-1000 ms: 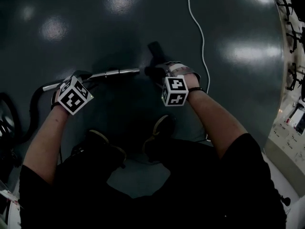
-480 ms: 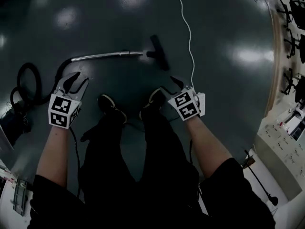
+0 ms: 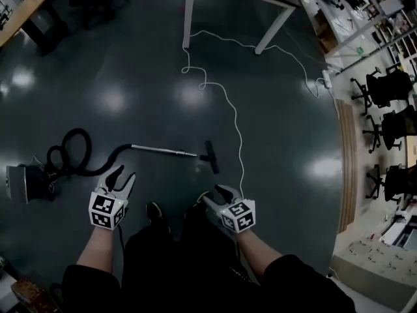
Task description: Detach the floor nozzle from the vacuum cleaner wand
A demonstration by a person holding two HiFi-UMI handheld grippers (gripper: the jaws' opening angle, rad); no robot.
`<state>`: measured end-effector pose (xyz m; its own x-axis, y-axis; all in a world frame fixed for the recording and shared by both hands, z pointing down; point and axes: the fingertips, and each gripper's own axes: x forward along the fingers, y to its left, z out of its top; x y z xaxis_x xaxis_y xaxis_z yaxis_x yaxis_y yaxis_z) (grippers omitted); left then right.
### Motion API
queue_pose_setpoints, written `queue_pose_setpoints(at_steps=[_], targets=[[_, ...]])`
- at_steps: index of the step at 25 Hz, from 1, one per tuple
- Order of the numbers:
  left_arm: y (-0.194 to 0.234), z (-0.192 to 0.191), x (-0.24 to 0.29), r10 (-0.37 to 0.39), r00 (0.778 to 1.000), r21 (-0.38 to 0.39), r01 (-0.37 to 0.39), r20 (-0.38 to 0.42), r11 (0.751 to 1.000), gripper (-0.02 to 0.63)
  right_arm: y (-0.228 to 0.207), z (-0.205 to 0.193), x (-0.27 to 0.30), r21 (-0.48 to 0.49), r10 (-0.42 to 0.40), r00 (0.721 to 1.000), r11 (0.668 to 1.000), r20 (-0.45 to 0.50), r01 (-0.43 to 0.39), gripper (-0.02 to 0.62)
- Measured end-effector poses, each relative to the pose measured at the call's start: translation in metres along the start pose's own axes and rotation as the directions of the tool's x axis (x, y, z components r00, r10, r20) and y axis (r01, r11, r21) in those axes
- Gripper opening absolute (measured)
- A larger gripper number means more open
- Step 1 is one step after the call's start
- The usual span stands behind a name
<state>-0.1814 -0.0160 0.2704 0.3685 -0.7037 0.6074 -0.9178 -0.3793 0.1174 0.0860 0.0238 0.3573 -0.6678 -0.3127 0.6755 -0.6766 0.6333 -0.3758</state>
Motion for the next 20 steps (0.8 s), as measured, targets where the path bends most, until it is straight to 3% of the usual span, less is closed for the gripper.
queue_pose_setpoints(at_steps=[4, 10, 14, 20], targets=[[-0.044, 0.035, -0.054, -0.123, 0.987, 0.033, 0.121, 0.103, 0.992, 0.176, 0.055, 0.049, -0.051, -0.016, -0.046, 0.991, 0.999, 0.126, 0.049, 0.242], [-0.117, 0.045, -0.099, -0.34, 0.922, 0.169, 0.311, 0.184, 0.935, 0.172, 0.117, 0.073, -0.082, -0.015, -0.093, 0.963, 0.995, 0.252, 0.1, 0.238], [-0.152, 0.059, -0.132, -0.384, 0.89, 0.16, 0.354, 0.247, 0.922, 0.159, 0.153, 0.092, -0.109, -0.024, -0.037, 0.943, 0.999, 0.331, 0.048, 0.222], [-0.194, 0.106, -0.17, -0.362, 0.846, 0.166, 0.321, 0.393, 0.932, 0.053, 0.189, 0.138, -0.16, -0.176, 0.136, 0.875, 0.983, 0.464, -0.06, 0.116]])
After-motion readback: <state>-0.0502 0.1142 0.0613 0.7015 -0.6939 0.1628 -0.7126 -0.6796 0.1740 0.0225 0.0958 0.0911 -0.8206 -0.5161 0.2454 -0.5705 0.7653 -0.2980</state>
